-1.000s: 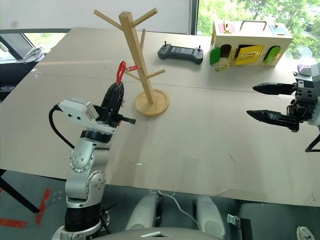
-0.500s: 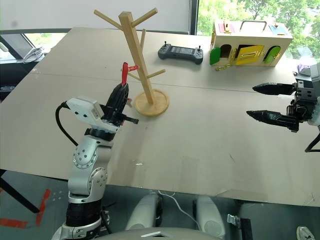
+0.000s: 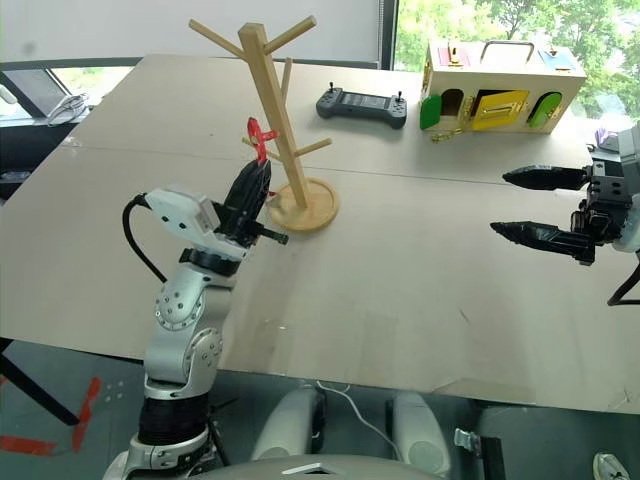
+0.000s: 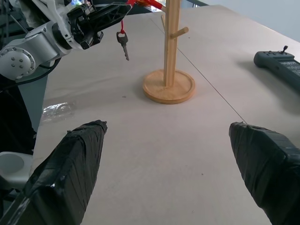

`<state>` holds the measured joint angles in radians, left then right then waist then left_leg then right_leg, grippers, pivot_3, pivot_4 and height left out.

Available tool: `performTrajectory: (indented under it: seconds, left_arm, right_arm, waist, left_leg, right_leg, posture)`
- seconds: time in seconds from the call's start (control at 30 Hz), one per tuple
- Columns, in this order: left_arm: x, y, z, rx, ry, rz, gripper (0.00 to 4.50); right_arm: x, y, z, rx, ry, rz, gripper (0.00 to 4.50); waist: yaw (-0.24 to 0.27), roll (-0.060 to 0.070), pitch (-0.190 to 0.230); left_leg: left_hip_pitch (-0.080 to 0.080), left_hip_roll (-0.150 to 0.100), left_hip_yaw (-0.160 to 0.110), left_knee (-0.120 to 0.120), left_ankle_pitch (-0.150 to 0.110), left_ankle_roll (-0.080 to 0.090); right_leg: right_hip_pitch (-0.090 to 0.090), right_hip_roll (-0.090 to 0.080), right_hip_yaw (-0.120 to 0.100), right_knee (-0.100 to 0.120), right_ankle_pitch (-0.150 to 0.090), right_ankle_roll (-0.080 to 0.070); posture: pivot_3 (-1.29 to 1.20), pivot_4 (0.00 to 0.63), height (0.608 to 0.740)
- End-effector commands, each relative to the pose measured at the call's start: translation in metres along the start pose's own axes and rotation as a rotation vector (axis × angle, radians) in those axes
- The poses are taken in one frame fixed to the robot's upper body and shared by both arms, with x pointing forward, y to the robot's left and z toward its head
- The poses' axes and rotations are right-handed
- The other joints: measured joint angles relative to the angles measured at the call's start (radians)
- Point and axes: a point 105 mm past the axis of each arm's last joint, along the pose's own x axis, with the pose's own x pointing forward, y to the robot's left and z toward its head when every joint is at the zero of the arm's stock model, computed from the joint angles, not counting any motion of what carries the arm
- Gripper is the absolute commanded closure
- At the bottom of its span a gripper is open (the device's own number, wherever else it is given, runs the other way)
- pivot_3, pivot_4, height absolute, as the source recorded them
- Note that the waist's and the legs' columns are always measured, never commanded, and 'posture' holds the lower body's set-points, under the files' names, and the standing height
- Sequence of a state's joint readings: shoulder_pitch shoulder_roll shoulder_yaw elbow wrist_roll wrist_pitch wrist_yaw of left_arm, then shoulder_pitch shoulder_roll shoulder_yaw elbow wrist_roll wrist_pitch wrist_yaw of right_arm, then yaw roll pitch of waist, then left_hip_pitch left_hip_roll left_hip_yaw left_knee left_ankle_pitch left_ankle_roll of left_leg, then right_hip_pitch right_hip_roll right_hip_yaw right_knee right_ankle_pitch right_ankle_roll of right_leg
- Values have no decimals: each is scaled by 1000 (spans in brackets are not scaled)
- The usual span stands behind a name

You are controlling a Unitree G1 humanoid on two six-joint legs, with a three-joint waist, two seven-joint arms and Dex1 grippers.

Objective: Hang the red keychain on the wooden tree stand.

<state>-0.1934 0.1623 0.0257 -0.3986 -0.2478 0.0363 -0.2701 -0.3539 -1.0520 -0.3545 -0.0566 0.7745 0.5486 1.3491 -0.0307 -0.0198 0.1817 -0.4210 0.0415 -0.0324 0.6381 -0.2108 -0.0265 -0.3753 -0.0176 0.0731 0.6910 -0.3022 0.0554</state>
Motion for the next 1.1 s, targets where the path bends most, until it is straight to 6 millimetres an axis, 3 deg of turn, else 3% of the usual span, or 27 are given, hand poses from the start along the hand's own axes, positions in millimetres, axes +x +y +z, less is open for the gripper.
performTrajectory:
  seconds: [0.03,0.27,0.63,0.77,0.87,0.97,1.0,1.1]
  left_arm:
    - [2,1,2,25,-8,6,4430]
    - [6,16,-26,9,111,77,4430]
    - [22,5,-20,-14,77,40,4430]
    - [20,10,-21,-7,71,78,3070]
    - [13,20,-22,-4,77,137,1583]
    - [4,25,-21,14,86,175,400]
    - [-1,28,-21,28,93,199,134]
    - [-22,40,-32,77,156,278,134]
  right_arm:
    - [-3,4,13,-46,-29,-5,0]
    - [-4,5,14,-45,-30,-13,0]
    - [-2,7,14,-42,-34,-18,0]
    - [-1,7,12,-37,-35,-20,0]
    - [0,7,10,-35,-40,-23,0]
    - [3,5,7,-31,-62,-44,0]
    - [6,3,5,-27,-76,-65,0]
    - [15,-7,-7,-5,-139,-178,0]
  waist:
    - [0,0,0]
    - [2,0,0]
    - [3,0,0]
    - [4,0,0]
    - [3,0,0]
    - [3,0,0]
    - [2,0,0]
    - [2,0,0]
  left_leg:
    - [0,0,0,0,0,0]
    - [0,0,0,0,0,0]
    - [0,0,0,0,0,0]
    - [0,0,0,0,0,0]
    - [0,0,0,0,0,0]
    - [0,0,-1,0,0,0]
    - [0,0,-1,0,0,0]
    - [-1,0,-1,0,0,0]
  right_leg:
    - [0,0,0,0,0,0]
    - [0,0,0,0,0,0]
    - [0,0,0,0,0,0]
    - [0,0,0,0,0,0]
    - [0,0,0,0,0,0]
    - [0,0,0,0,0,0]
    - [0,0,0,0,0,0]
    - [0,0,-1,0,0,0]
  posture:
    - [0,150,740]
    - [0,150,740]
    - [0,150,740]
    - [0,150,740]
    - [0,150,740]
    - [0,150,740]
    - [0,150,740]
    - [0,150,740]
